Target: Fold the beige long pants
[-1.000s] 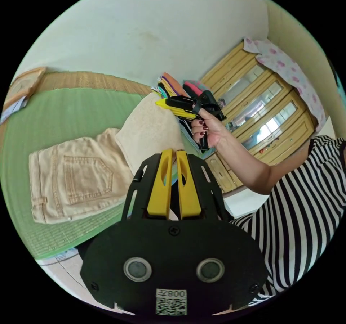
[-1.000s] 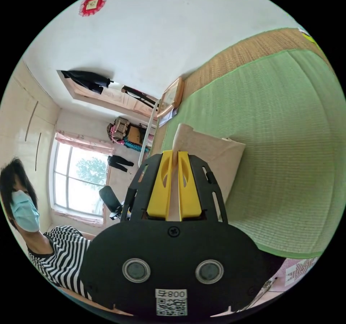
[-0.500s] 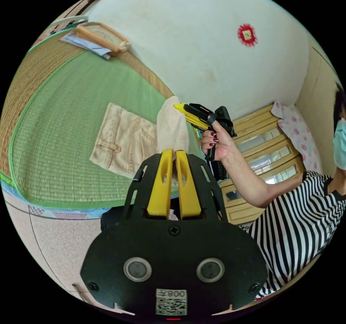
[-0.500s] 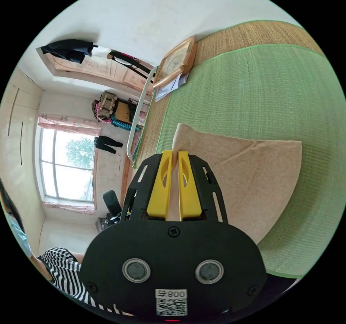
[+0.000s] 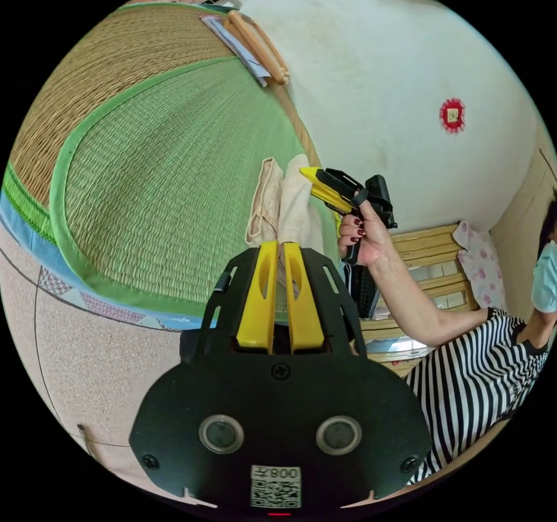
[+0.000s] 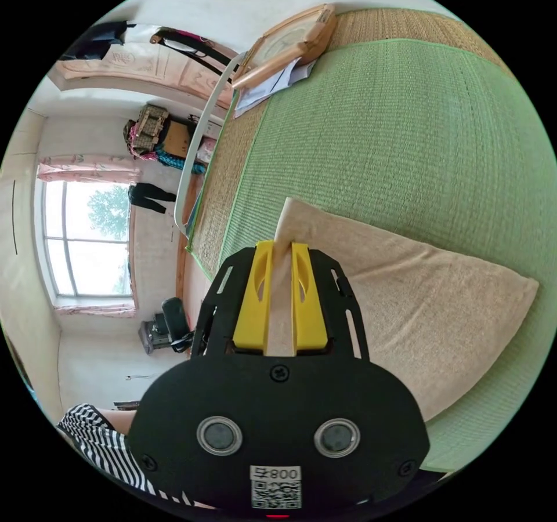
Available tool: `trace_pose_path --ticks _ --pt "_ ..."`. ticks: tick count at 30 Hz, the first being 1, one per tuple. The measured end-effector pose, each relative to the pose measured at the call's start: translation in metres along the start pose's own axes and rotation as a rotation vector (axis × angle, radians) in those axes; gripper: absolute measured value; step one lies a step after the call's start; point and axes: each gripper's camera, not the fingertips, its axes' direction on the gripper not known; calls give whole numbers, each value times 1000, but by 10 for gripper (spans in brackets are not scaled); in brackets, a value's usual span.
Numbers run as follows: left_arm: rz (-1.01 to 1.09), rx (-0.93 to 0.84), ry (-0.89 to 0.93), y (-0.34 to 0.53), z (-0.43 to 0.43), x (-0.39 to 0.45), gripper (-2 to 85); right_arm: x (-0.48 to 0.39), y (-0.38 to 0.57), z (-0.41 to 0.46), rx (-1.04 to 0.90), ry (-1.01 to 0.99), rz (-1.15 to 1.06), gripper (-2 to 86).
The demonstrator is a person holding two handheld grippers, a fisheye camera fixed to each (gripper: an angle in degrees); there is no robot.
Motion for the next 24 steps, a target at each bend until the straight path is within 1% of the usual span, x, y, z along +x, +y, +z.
trace_pose_path --ticks 3,7,12,14,18,19,20,22,24 --pt "-16 6 17 -1 11 -12 19 -15 -9 3 -4 -32 -44 53" --pt "-40 12 33 -1 22 -20 17 -40 -10 -5 -4 -72 -132 20" --pt "-11 95 -43 7 20 -8 7 -70 -17 1 -10 50 -205 5" --pt "70 149 -70 9 21 13 4 -91 -25 17 -32 152 -262 2" --pt "180 57 -151 -2 51 38 2 -118 -34 55 -107 322 -343 0" --pt "188 5 -208 -7 65 40 2 -125 -33 64 -114 354 -370 -1" --pt "193 -36 -294 -10 79 40 1 -132 -31 68 -108 370 -397 -2" --pt "184 -90 -360 -14 96 36 1 -137 -26 70 -95 369 -427 -1" --pt "159 -74 -321 -15 99 34 1 -139 -19 69 -72 340 -441 0"
